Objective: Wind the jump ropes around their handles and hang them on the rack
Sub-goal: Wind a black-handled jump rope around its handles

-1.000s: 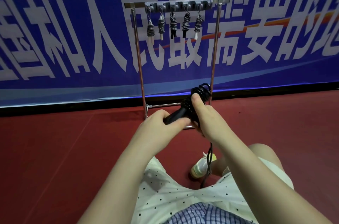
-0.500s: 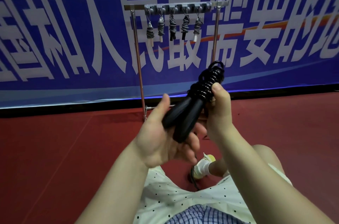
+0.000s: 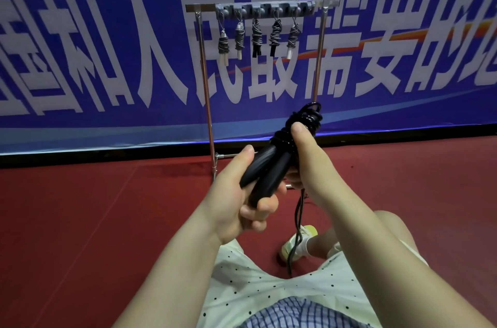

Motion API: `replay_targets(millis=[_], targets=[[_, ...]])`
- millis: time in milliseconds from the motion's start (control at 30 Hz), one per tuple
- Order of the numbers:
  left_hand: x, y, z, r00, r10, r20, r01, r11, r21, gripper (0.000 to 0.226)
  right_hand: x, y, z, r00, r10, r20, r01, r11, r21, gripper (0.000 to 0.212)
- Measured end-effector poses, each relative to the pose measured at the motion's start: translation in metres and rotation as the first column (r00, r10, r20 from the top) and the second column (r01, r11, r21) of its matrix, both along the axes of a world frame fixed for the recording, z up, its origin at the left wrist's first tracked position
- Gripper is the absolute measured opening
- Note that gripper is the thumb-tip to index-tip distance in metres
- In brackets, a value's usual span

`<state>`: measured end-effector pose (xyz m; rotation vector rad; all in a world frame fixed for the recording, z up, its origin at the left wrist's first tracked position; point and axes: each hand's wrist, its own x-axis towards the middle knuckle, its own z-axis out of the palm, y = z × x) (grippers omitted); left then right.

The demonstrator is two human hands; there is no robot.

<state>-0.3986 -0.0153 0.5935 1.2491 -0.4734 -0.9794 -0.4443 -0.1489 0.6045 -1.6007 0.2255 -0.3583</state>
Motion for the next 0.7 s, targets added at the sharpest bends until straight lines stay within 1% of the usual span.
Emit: replay_targets(millis=[67, 133, 167, 233, 300, 333, 433, 500, 533, 567, 600, 633, 700], targets=[[-0.002, 0.001, 0.001, 0.989, 0.05, 0.143, -0.054, 0.998, 0.029, 0.066, -0.001, 0.003, 0.002, 1.0, -0.027, -0.016, 0.026, 1.0, -0.015, 0.04], [-0.003, 0.001, 0.001, 0.923, 0.132, 0.363, -0.178, 0.979, 0.096, 0.062, 0.0, 0.002, -0.001, 0.999, -0.023, -0.034, 0.02, 0.998, -0.061, 0.044], [-0.003, 0.001, 0.001, 0.871, 0.151, 0.467, -0.241, 0.96, 0.14, 0.062, 0.002, 0.0, -0.004, 0.998, -0.013, -0.056, 0.009, 0.997, -0.076, 0.047], [-0.004, 0.0, 0.002, 0.762, 0.133, 0.633, -0.335, 0.918, 0.211, 0.067, 0.004, -0.003, -0.01, 0.994, -0.004, -0.112, 0.0, 1.0, -0.031, 0.053], [-0.005, 0.0, 0.002, 0.616, 0.095, 0.782, -0.441, 0.864, 0.243, 0.062, 0.006, -0.004, -0.013, 0.99, 0.0, -0.143, -0.001, 1.0, -0.007, 0.054], [-0.004, 0.0, 0.002, 0.543, 0.07, 0.837, -0.5, 0.828, 0.255, 0.058, 0.006, -0.004, -0.014, 0.988, 0.003, -0.157, -0.005, 1.0, -0.014, 0.053], [-0.005, 0.0, 0.002, 0.385, -0.079, 0.919, -0.599, 0.736, 0.314, 0.047, 0.007, -0.005, -0.02, 0.987, 0.05, -0.152, -0.047, 0.999, 0.025, 0.057], [-0.009, 0.001, 0.002, 0.257, -0.223, 0.94, -0.621, 0.707, 0.338, 0.043, 0.006, -0.006, -0.024, 0.986, 0.087, -0.142, -0.079, 0.995, 0.063, 0.06], [-0.012, 0.001, 0.002, 0.23, -0.271, 0.935, -0.613, 0.705, 0.355, 0.041, 0.005, -0.006, -0.024, 0.986, 0.099, -0.133, -0.087, 0.992, 0.092, 0.061], [-0.014, 0.002, 0.002, 0.241, -0.296, 0.924, -0.593, 0.709, 0.382, 0.041, 0.005, -0.007, -0.026, 0.988, 0.099, -0.116, -0.085, 0.989, 0.125, 0.059], [-0.015, 0.002, 0.003, 0.276, -0.301, 0.913, -0.559, 0.723, 0.407, 0.041, 0.005, -0.007, -0.026, 0.992, 0.087, -0.093, -0.072, 0.985, 0.154, 0.055], [-0.015, 0.002, 0.004, 0.343, -0.276, 0.898, -0.507, 0.75, 0.424, 0.042, 0.006, -0.008, -0.026, 0.996, 0.065, -0.064, -0.053, 0.982, 0.179, 0.048], [-0.013, 0.0, 0.006, 0.553, -0.158, 0.818, -0.35, 0.847, 0.4, 0.047, 0.006, -0.008, -0.025, 1.0, 0.03, 0.003, -0.03, 0.973, 0.231, 0.041]])
